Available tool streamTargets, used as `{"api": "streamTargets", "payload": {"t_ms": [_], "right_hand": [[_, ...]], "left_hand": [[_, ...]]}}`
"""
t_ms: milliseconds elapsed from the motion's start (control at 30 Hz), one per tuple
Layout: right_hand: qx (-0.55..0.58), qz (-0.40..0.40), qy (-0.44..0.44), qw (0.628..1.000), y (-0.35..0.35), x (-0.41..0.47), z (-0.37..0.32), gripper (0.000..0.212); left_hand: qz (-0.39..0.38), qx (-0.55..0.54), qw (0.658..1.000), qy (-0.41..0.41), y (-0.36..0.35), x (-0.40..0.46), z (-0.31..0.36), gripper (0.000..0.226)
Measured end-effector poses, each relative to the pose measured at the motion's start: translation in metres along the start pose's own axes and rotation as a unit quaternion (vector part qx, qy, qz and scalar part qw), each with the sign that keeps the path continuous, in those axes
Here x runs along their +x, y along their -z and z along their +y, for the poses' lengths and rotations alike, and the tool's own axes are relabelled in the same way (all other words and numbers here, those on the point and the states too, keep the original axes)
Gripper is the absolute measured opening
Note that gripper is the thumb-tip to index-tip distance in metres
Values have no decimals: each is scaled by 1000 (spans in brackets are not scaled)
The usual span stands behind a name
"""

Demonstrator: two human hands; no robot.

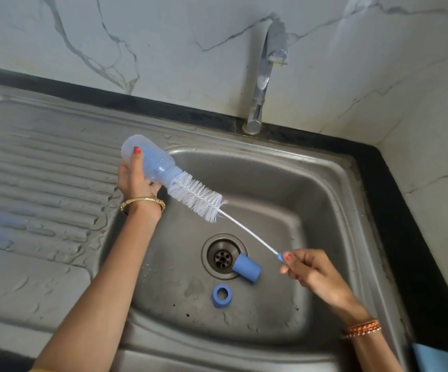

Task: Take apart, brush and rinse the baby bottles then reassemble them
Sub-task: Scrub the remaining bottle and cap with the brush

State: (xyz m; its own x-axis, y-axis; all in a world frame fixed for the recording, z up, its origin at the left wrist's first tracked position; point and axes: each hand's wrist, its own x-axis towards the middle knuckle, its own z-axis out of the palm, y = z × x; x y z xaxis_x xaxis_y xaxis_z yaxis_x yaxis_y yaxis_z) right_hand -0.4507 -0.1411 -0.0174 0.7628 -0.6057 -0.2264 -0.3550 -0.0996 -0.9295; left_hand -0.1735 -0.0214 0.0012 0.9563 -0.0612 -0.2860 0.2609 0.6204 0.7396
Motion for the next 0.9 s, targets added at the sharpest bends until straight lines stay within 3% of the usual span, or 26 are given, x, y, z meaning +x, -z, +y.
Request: {"api": "streamTargets", "payload": {"t_ms": [67,133,200,300,333,367,400,433,467,500,567,633,667,700,767,800,833,867,900], "right_hand": [[-137,43,34,989,-3,1,7,19],[-335,163,119,920,1,4,13,16],[-393,269,209,854,4,2,10,25],[-430,329,227,810,4,-2,4,34],[-425,301,198,831,1,-3,4,37],[-370,229,128,891,-1,-4,1,41],[-248,124,28,960,-2,-5,-4,44],[-95,26,-81,992,-3,-4,-9,44],[21,-33,-172,984,-2,-3,-13,42],[62,-58,-203,976,-2,-2,-11,39],[34,-36,-166,985,-3,0,-7,29],[-107,84,-50,989,-3,1,-4,20],[-225,167,10,960,-3,2,-1,18],[-335,252,60,906,-3,1,1,17],[-427,342,112,830,-3,-2,2,20],[-411,320,94,849,-2,-2,-2,24],[-338,251,41,906,0,-2,-7,30],[-189,129,-34,973,4,-3,-11,36],[-41,11,-122,992,7,-5,-16,40]], "left_hand": [[-7,7,1000,-8,1,1,0,18],[-13,8,1000,-10,3,2,-1,20],[-12,16,1000,-1,4,2,-2,23],[-13,24,999,16,2,-2,-5,14],[-19,26,999,19,2,-2,-6,12],[-31,27,999,19,1,-2,-5,11],[-47,32,998,15,2,-2,-3,13],[-64,41,997,7,2,-1,-2,14],[-81,48,996,1,3,1,-1,16],[-95,49,994,0,3,1,1,16],[-98,41,994,1,5,3,4,19],[-80,35,996,-1,6,3,5,29],[-69,35,997,-2,6,2,5,32],[-60,41,997,-4,6,1,4,31],[-68,71,995,-6,4,-1,1,19],[-82,83,993,-4,3,-2,1,14],[-94,86,992,1,2,-4,2,12],[-101,80,992,11,2,-4,2,15],[-108,63,992,29,2,-4,2,22]]}}
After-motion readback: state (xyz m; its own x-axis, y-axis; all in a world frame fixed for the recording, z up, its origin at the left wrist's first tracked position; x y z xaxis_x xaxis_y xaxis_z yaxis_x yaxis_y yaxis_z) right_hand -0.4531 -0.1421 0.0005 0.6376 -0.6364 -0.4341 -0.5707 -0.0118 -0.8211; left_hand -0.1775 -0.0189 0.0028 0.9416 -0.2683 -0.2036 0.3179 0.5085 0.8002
